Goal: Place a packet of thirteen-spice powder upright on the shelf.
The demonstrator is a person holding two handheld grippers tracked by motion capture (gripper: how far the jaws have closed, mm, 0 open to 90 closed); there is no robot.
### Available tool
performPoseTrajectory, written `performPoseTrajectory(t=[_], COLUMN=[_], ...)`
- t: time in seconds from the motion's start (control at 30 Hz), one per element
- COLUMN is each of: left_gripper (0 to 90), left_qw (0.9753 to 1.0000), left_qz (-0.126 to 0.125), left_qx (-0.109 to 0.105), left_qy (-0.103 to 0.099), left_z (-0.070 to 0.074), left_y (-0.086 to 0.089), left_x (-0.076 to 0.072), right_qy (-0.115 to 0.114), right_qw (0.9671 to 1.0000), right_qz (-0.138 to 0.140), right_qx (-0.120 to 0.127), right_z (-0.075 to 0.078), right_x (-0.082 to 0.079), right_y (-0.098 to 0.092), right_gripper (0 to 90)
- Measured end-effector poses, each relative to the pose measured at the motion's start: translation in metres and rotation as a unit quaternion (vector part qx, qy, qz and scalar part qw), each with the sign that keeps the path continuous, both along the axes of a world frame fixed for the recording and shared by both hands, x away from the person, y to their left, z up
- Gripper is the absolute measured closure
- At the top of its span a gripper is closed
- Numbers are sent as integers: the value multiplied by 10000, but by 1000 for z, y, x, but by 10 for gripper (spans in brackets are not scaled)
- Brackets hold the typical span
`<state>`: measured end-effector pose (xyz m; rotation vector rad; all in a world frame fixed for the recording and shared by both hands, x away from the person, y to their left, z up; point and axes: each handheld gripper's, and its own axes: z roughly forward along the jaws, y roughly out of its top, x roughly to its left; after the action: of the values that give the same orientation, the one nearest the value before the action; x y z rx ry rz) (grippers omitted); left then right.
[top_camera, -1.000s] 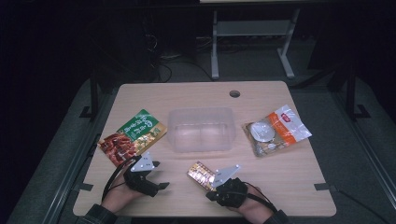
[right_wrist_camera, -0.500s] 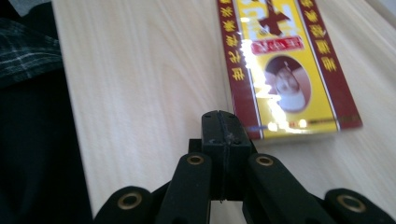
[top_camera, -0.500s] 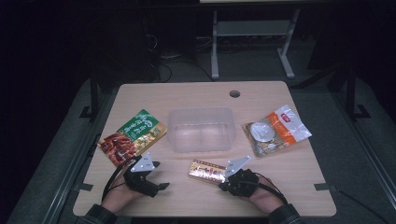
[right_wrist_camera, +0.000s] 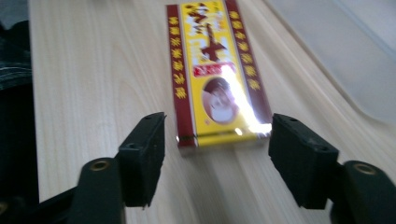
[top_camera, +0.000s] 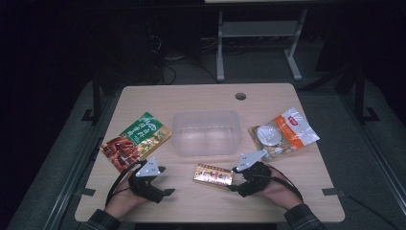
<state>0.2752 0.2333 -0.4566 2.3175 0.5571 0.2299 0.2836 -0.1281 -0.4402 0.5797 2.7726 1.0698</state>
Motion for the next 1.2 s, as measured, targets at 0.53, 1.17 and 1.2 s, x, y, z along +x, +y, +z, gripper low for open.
performPoseTrajectory(t=[0.53,1.17,1.2], left_gripper=[143,144,144], left_qw=[10000,10000,10000], left_qz=[2,-6,-11], left_qx=[12,10,27], left_qy=[8,7,-6], left_z=[-1,-1,0], left_y=[1,1,1], left_x=[-2,-2,-2], right_qy=[81,-58,-58], right_qw=[9990,9990,9990], right_qz=[361,397,397], right_qx=[-231,-218,-218], right_z=[-21,-27,-27], right_x=[25,19,19], right_y=[25,26,26], right_gripper=[224,304,304])
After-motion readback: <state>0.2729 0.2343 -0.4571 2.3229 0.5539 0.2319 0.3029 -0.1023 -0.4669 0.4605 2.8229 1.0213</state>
